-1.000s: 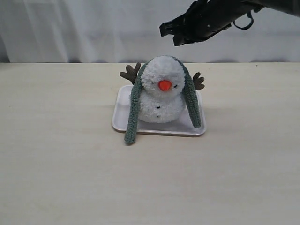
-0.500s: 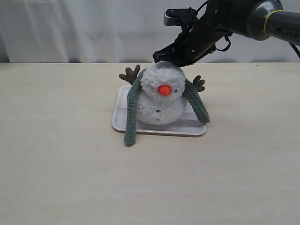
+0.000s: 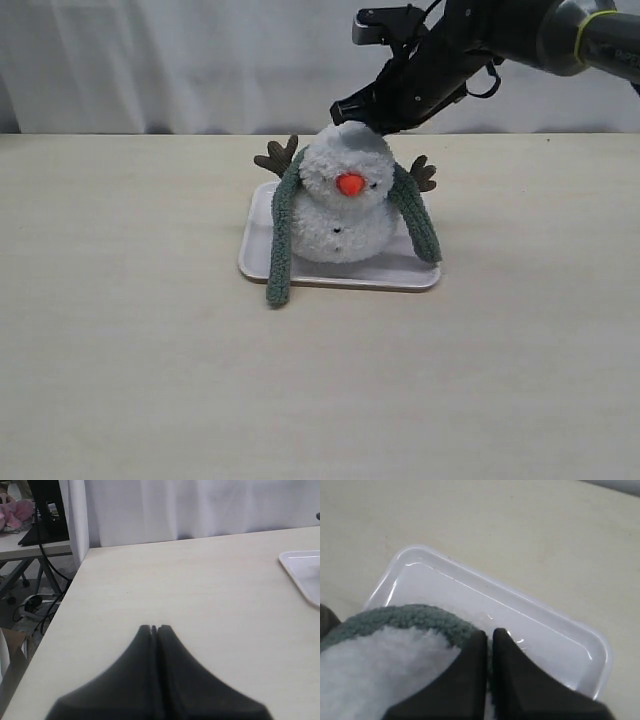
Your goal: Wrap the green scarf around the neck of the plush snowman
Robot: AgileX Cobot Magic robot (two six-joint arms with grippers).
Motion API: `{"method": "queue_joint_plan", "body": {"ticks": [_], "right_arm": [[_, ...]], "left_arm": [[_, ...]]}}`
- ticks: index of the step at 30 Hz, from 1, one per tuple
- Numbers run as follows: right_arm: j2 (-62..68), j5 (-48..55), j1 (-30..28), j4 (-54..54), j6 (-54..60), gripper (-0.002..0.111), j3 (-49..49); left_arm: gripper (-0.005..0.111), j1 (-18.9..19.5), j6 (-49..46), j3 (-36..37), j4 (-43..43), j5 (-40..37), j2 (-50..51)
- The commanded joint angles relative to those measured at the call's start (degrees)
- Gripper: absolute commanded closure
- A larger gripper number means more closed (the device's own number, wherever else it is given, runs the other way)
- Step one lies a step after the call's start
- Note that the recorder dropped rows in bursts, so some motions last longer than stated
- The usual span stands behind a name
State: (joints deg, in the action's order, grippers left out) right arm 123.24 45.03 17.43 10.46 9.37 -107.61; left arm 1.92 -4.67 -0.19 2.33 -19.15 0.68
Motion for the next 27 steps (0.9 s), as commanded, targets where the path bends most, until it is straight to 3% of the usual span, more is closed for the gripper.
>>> {"method": "queue_joint_plan", "body": {"ticks": [1,6,9,13,17,23,27], "right_arm": [[-3.79,0.47,-0.08,-0.43,0.04,0.1,-0.35],[-6.78,0.7,0.26,2.57,0.17,0.085,-0.35],[-7.48,1.38,2.0,5.95,4.42,0.082,-0.35],[-6.69,2.1,6.09,4.58,6.08,0.086,-0.35],[-5.05,1.08,11.21,-3.4,3.31,0.104,-0.35],[-1.89,-0.1,15.9,-16.71,-4.14,0.104,-0.35],[0.02,-0.1,16.12,-18.58,-6.52,0.104,-0.35]], "left_arm": [[0.107,0.02,0.01,0.19,-0.04,0.71,-0.14],[0.107,0.02,0.01,0.19,-0.04,0.71,-0.14],[0.107,0.02,0.01,0.19,-0.04,0.71,-0.14],[0.107,0.02,0.01,0.19,-0.04,0.71,-0.14],[0.107,0.02,0.01,0.19,-0.04,0.61,-0.14],[0.107,0.02,0.01,0.19,-0.04,0.61,-0.14],[0.107,0.02,0.01,0.19,-0.04,0.61,-0.14]]}}
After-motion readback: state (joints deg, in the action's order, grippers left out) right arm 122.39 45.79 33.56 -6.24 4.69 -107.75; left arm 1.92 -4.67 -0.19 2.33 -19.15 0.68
